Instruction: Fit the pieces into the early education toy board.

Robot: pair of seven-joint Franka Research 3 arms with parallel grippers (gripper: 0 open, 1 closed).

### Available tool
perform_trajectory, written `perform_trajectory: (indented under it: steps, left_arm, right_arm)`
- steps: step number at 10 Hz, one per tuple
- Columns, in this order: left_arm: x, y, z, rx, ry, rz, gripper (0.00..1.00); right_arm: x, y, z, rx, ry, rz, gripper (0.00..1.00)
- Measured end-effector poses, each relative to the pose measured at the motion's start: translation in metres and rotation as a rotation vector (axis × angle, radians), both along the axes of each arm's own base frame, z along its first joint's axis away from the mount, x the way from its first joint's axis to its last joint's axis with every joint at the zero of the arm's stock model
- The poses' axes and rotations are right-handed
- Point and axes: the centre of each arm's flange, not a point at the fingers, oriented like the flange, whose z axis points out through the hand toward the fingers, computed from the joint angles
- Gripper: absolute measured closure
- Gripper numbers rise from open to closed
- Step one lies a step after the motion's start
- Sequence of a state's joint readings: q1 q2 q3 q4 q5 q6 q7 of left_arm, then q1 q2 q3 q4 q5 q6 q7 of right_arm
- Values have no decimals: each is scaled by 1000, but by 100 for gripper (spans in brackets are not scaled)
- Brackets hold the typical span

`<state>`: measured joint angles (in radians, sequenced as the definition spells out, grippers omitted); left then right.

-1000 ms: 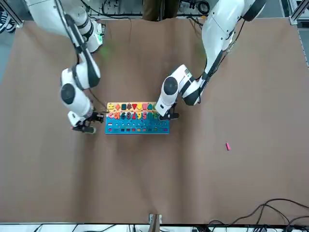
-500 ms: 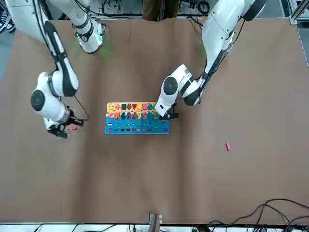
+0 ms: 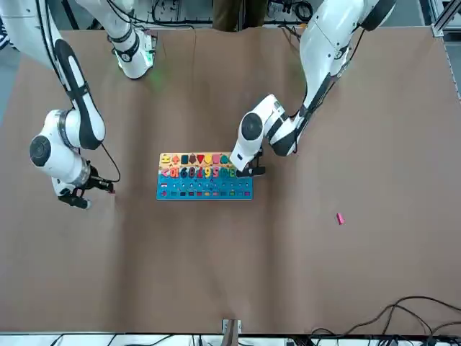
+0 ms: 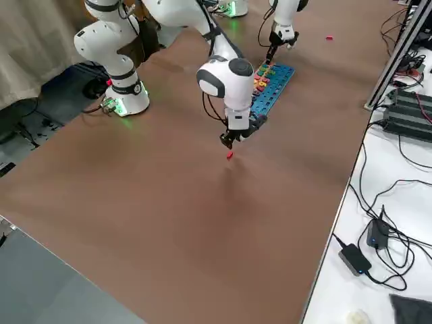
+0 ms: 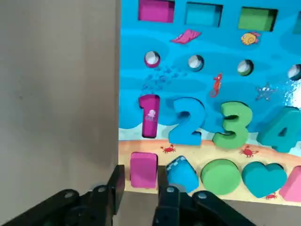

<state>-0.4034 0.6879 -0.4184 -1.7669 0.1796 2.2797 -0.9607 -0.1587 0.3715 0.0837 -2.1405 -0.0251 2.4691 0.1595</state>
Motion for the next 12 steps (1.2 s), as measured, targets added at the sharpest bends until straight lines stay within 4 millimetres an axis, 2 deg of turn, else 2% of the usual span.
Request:
perform_trajectory:
  steps: [3,6,8,9,10,12]
  left_arm:
    - [2,0,7,-1,-9,1,64]
    - [9,1,22,-11,-33,7,62]
    - [28,15,40,-23,-64,27,60]
    - [46,31,55,-34,-89,36,59]
    - [71,58,71,-45,-116,48,59]
    - [116,121,93,-46,-146,78,58]
  right_arm:
    - [0,0,-19,3,-5,28,47]
    - [-2,-11,-29,5,3,45,47]
    - [-4,-15,-33,4,11,48,47]
    - [-5,-16,-35,3,16,49,47]
    - [-5,-16,-38,4,21,49,47]
    - [-6,-16,-41,5,27,50,48]
